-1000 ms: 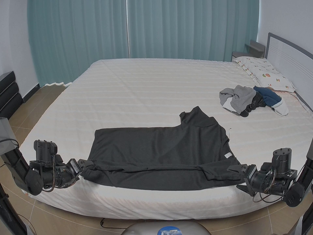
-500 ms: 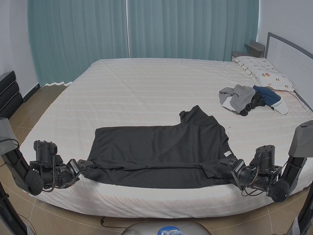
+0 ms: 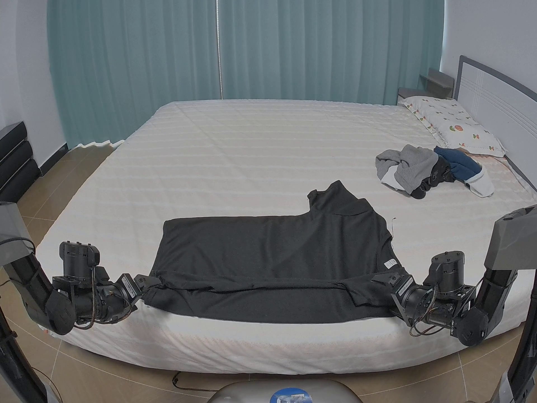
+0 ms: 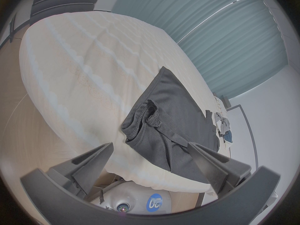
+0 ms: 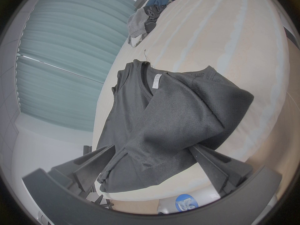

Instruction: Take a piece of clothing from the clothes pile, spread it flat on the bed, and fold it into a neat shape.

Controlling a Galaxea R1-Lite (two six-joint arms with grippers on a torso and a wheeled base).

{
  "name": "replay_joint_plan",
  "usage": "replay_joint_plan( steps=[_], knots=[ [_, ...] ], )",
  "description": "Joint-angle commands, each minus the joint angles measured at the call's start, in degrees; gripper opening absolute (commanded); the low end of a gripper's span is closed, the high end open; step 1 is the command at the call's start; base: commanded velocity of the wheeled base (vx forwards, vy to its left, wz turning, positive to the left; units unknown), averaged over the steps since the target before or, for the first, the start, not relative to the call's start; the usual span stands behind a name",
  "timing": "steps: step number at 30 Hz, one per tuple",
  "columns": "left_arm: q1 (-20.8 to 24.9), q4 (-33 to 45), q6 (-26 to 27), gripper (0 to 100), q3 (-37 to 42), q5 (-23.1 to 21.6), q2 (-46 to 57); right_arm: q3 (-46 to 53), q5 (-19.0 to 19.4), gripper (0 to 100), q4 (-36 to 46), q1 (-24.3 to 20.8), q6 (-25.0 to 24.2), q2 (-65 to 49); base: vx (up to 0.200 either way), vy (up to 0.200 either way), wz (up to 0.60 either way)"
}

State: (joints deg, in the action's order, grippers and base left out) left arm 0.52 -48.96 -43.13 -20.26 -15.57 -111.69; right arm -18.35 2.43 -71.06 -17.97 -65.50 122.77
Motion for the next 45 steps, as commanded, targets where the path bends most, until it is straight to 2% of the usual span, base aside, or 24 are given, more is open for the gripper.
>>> replay_joint_plan(
  steps=[1,5,6,19,24,27,32,40,41,45],
  knots=[
    [0.0,0.0,-0.02,100,0.05,0.01,-0.11,-0.37,0.04,100,-0.13,0.13,0.02,1.33,0.0,0.0,0.0],
    [0.0,0.0,0.06,100,0.05,0.01,-0.11,-0.29,-0.4,100,-0.31,0.13,-0.07,1.59,0.0,0.0,0.0],
    [0.0,0.0,0.06,100,0.13,0.01,-0.11,-0.2,-0.84,0,-0.4,0.22,-0.07,1.24,0.0,0.0,0.0],
    [0.27,0.0,0.24,100,0.49,0.01,-0.19,1.03,-1.72,0,-2.24,0.57,-0.86,-2.1,0.0,0.0,0.0],
    [0.27,0.0,0.24,100,0.4,0.1,-0.19,2.44,-1.81,0,-1.71,0.04,-0.77,-7.2,0.0,0.0,0.0],
    [0.27,0.0,0.24,100,0.4,0.1,-0.37,2.61,-1.81,0,-1.01,-0.05,-0.68,-8.6,0.0,0.0,0.0],
    [0.27,0.0,0.33,100,0.4,0.1,-0.46,2.35,-1.72,0,6.11,-1.19,-0.86,-10.97,0.0,0.0,0.0],
    [0.27,0.0,0.33,100,0.4,0.1,-0.46,2.97,-1.81,0,6.46,-1.45,-0.42,-7.46,0.0,0.0,0.0],
    [0.27,0.0,0.33,100,0.4,0.1,-0.46,2.97,-1.81,100,6.46,-1.45,-0.42,-7.37,0.0,0.0,0.0],
    [0.27,0.0,0.33,100,0.31,0.1,-0.55,5.43,-1.9,100,6.81,-1.45,0.99,-7.46,0.0,0.0,0.0]
  ],
)
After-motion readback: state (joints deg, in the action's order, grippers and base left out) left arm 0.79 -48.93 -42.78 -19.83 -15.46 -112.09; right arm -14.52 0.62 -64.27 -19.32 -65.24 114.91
